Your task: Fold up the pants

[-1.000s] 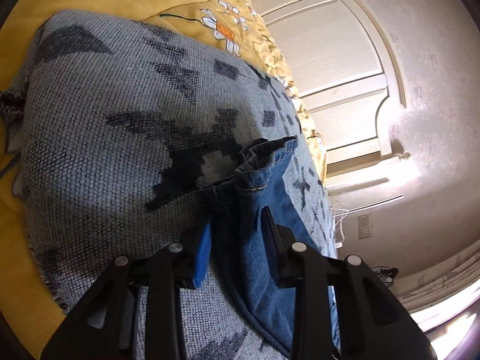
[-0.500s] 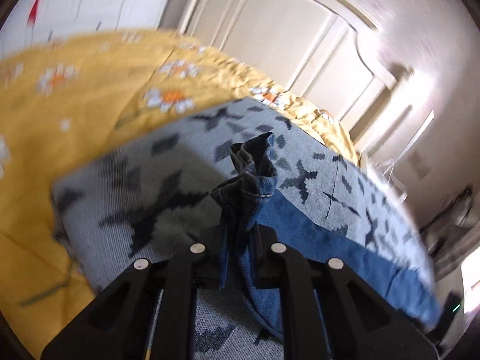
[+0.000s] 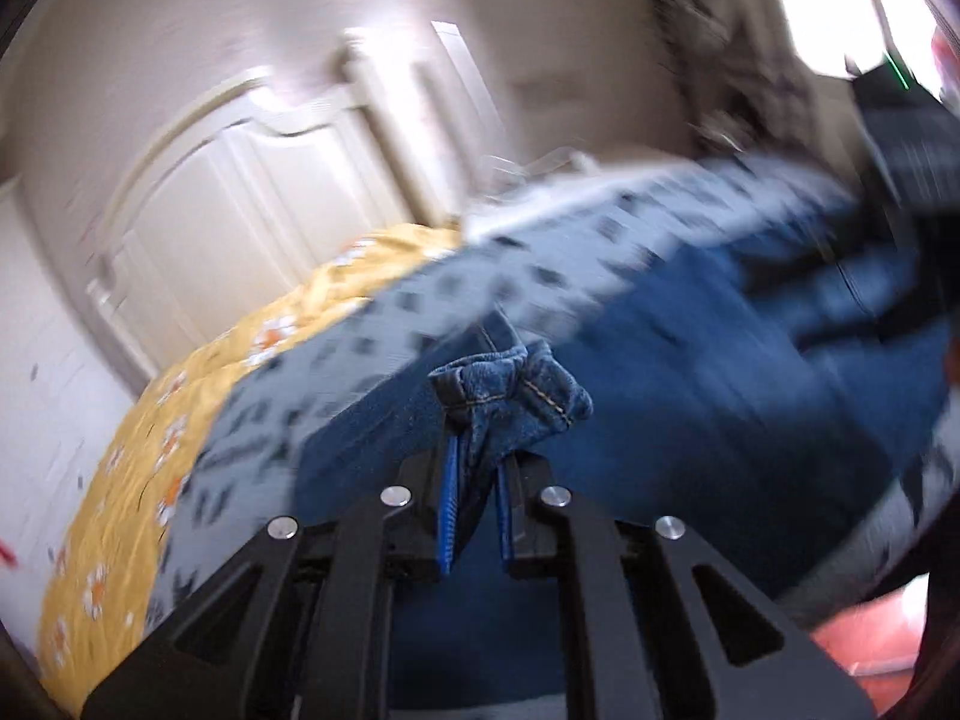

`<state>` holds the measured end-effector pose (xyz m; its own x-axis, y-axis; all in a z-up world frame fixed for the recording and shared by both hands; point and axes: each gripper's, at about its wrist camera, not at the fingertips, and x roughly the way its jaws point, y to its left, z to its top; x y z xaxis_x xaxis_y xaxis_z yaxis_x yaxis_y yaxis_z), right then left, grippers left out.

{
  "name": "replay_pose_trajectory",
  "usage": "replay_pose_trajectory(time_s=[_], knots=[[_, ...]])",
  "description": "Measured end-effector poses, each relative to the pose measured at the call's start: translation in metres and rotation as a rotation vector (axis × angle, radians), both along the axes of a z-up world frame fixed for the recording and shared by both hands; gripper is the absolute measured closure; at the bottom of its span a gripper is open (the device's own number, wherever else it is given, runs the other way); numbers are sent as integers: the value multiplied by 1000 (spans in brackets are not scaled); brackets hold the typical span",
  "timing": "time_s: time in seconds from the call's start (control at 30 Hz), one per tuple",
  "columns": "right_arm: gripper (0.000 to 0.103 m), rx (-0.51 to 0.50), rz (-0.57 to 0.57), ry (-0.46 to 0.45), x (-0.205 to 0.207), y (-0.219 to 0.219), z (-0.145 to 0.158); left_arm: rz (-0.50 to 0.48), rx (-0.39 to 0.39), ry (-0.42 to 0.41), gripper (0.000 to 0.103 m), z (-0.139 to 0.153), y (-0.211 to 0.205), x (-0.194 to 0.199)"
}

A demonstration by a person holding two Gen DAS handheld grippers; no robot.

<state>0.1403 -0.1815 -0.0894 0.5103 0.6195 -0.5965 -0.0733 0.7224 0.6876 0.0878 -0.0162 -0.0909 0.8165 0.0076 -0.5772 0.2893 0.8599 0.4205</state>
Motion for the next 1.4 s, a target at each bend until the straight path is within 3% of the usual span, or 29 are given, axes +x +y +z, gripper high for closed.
replay_pose_trajectory(time_s=[0.07,0.13,0.27,0.37,0.53,0.67,0.8,0.93,0.97,1.0,1.1,1.2,1.4], knots=[[14,84,-23,36,-4,-25,-9,-59,109,41,93,-43,-29,-9],[14,148,-41,69,-8,-43,-17,-50,143,59,92,-65,-34,-13],[14,259,-77,116,-15,-71,-29,-33,129,66,92,-70,-22,-17],[14,279,-66,129,-13,-72,-29,-24,49,45,92,-54,-12,-28],[14,332,71,198,6,-32,-30,-17,-72,35,92,-27,7,-31],[14,411,146,310,27,14,-44,2,-156,19,92,-12,24,-36],[14,465,205,379,46,56,-50,-28,-139,0,92,-16,24,-45],[15,440,201,344,71,78,-51,-70,-79,-28,91,-27,16,-55],[23,394,183,325,78,80,-51,-79,-54,-38,90,-33,15,-57],[45,367,176,313,82,80,-51,-85,-38,-40,88,-37,14,-58],[72,288,172,262,90,81,-45,-117,25,-48,80,-53,8,-61],[74,236,169,231,94,75,-40,-139,103,-86,47,-62,-2,-65],[74,181,185,219,98,82,-38,-168,231,-94,48,-73,-20,-60]])
